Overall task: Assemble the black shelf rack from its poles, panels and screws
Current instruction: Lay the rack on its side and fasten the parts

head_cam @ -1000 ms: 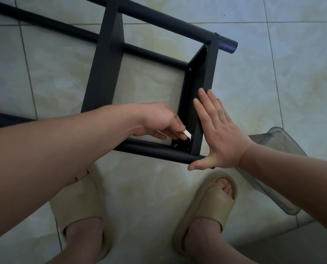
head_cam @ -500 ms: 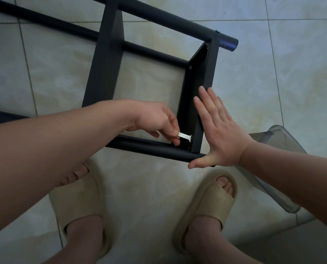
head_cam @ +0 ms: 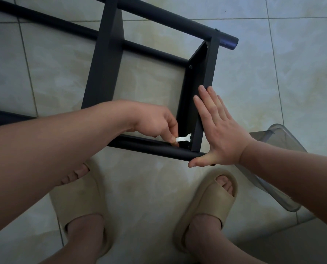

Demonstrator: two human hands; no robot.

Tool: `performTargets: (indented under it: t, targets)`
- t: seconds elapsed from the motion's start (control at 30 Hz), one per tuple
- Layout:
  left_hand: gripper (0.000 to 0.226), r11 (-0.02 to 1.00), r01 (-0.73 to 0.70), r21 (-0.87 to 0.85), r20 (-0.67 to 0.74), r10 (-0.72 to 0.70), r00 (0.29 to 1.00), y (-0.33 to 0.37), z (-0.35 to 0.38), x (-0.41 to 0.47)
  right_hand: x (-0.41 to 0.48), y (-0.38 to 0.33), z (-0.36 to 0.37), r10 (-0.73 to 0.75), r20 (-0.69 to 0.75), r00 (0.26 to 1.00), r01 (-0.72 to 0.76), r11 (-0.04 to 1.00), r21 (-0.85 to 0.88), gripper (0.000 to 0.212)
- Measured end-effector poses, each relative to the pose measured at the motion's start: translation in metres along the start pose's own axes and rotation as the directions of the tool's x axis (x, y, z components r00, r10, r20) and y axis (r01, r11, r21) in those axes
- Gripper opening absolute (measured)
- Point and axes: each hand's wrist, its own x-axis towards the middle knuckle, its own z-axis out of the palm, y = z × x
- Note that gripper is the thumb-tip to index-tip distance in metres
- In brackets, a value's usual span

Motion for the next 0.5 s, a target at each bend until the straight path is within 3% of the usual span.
performTargets:
  t: [0.1,0.33,0.5]
  targets:
    - [0.014,0.999,0.008,0.039,-0.027,-0.007,1.0,-0.0002,0.0006,-0.0006,-0.0001,-0.0001,0.0006,-0.001,0.0,1.0,0.001,1.0,0.002,0.139]
    - [0.009,0.965,0.009,0.261,-0.254,0.06,0.965,-0.0021,-0.0077,0.0015,-0.0002,0.0001,0.0016,-0.008,-0.011,1.0,0.008,1.0,0.004,0.138]
    - [0.015,0.98,-0.059,0.191,-0.269,0.109,0.957,-0.0014,-0.0051,0.0064,-0.0003,0.0007,0.0018,-0.012,-0.013,1.0,0.012,1.0,0.004,0.137]
